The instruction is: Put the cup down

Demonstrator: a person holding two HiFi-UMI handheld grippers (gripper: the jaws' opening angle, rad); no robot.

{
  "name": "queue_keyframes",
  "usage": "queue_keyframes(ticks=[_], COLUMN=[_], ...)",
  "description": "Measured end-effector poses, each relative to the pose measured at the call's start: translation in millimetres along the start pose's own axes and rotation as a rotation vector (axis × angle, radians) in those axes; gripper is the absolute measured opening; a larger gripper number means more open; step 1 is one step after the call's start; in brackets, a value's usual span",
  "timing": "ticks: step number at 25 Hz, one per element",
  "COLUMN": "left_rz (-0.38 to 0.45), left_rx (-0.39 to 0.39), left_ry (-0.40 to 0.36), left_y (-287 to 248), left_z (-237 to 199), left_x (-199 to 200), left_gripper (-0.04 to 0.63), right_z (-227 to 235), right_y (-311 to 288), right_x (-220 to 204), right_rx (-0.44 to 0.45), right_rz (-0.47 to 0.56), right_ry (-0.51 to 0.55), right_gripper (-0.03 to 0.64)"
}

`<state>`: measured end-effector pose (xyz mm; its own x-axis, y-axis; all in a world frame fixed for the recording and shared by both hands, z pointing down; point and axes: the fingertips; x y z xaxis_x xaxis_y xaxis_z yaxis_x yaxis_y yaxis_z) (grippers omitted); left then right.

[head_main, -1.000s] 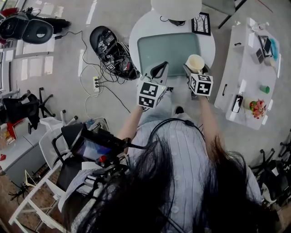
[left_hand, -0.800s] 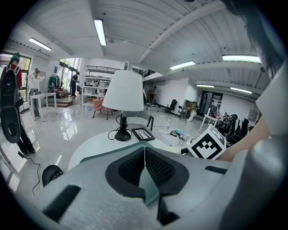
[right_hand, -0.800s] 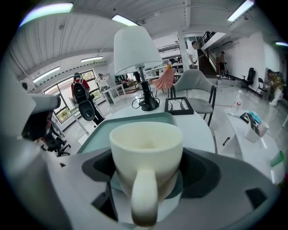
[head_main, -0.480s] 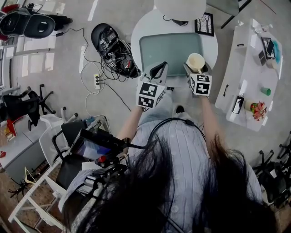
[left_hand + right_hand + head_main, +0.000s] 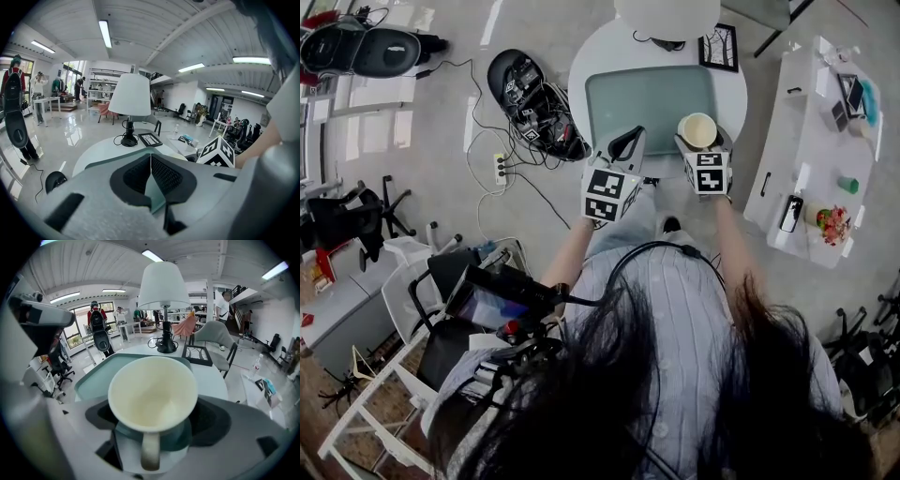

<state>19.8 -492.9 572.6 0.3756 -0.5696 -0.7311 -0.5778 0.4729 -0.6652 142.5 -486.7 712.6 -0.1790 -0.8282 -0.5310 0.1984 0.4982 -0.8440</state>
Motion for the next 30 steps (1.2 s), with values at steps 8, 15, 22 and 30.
queue_keyframes(ticks=[8, 15, 22, 30], left_rz=[0.006, 0.021, 0.041, 0.076], left_rx=[0.016, 0.036, 0.047, 0.044], left_ry=[0.003, 0.006, 0.002, -0.018], left_y=[7.7, 17.7, 23.6, 42.2], left_z=[1.5, 2.1, 13.6, 48.1], left_x=[-3.6, -3.7, -1.2, -2.8], left_gripper=[0.018, 0.018, 0.018, 0.018], right_z=[-1.2, -3.2, -9.2, -23.3], right_y=[4.5, 35.5, 91.0, 159.5], right_x=[1.8, 29.3, 54.8, 51.7], right_rx=[0.025, 0.041, 0.121, 0.174], right_rz=[-0.029, 0.082, 0.216, 0.321], right_ry=[-0.066, -0.101, -0.162, -0.179], right_gripper=[0.399, 0.399, 0.397, 0.396])
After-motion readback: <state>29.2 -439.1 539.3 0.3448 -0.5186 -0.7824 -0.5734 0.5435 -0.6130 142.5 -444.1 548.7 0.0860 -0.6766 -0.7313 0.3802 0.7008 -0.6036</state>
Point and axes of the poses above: the fingertips, and each gripper's own axes: y backward along the fingers, z to its right, x out of its top, and after that the axes turned 12 degrees about -z, right-handed
